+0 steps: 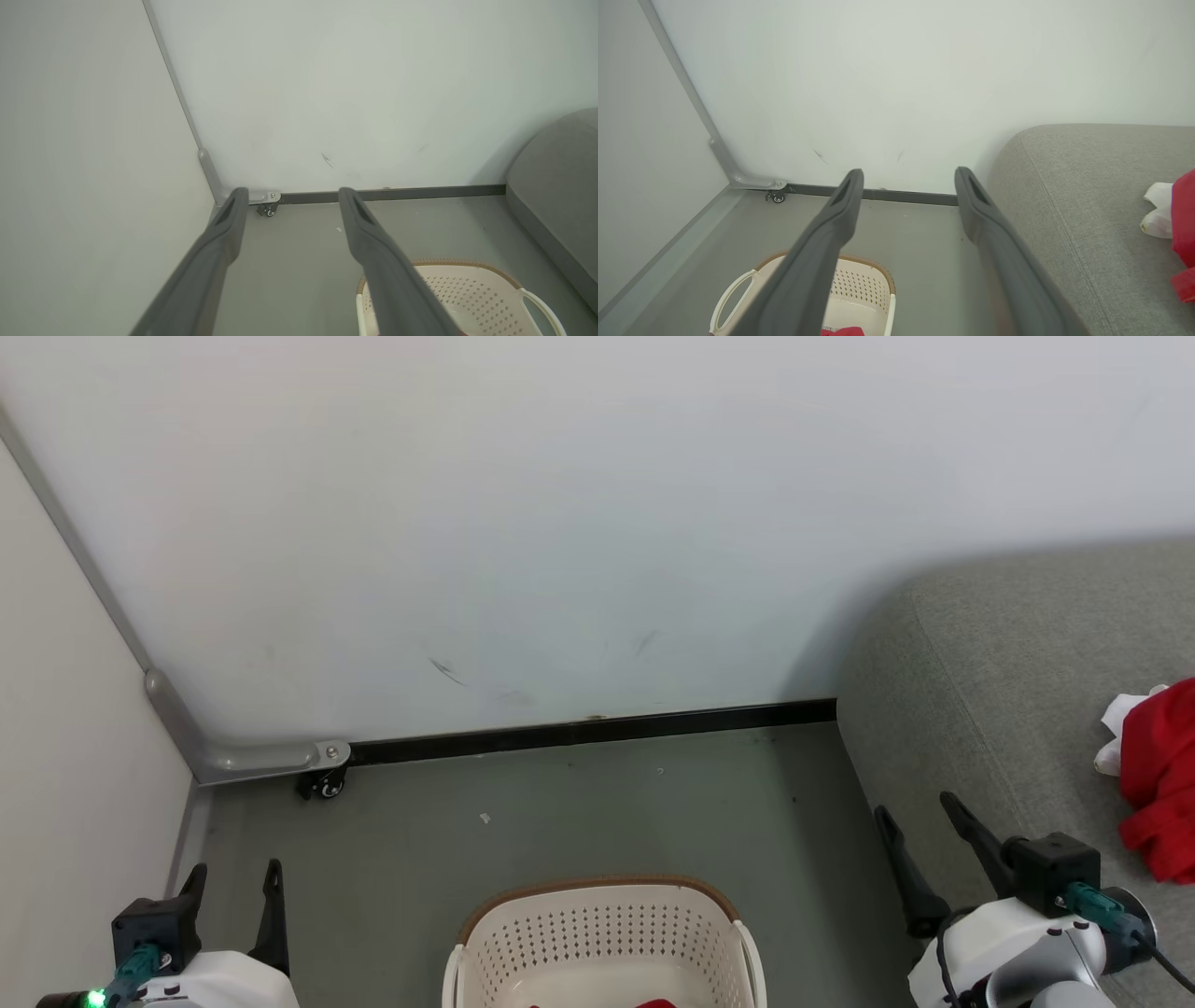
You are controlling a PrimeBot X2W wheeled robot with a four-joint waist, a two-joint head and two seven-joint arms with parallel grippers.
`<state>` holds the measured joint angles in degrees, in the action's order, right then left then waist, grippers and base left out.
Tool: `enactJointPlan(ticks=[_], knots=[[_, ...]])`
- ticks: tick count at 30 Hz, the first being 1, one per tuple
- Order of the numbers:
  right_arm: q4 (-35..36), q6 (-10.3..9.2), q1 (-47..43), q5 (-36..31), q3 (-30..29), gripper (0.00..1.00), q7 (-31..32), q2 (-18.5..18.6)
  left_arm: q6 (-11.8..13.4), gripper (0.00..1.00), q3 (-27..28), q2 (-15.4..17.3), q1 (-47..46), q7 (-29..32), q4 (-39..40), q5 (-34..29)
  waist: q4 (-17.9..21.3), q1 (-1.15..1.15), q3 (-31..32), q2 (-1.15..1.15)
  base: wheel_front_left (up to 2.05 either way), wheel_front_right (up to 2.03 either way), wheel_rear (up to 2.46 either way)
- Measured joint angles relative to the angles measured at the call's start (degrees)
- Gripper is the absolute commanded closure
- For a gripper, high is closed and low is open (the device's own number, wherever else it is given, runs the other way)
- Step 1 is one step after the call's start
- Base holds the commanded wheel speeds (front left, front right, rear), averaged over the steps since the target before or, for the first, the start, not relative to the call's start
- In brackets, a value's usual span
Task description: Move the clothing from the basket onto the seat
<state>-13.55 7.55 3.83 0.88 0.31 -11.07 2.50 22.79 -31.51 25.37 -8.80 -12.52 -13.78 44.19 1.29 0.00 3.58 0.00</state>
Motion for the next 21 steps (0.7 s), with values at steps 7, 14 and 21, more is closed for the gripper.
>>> enactJointPlan(ticks=[7, 14, 21], knots=[[1.35, 0.0, -0.43, 1.54, 0.38, 0.0, 0.6, -0.01, -0.16, 0.0, -0.97, 0.18, -0.21, 2.37, 0.71, 0.07, -0.54, 0.0, -0.3, 0.0, 0.0, 0.0, 0.0], [2.33, 0.0, -0.73, 2.14, 0.81, 0.0, 1.07, -0.02, -0.16, 0.0, -0.94, 0.33, -1.21, 2.61, 1.54, 0.07, -0.55, 0.0, -0.5, 0.0, 0.0, 0.0, 0.0], [3.0, 0.0, -1.35, 2.16, 0.74, 0.0, 1.66, -0.02, -0.04, 0.0, -0.91, 0.35, -1.38, 2.87, 2.23, 0.05, -0.61, 0.0, -0.76, 0.0, 0.0, 0.0, 0.0]])
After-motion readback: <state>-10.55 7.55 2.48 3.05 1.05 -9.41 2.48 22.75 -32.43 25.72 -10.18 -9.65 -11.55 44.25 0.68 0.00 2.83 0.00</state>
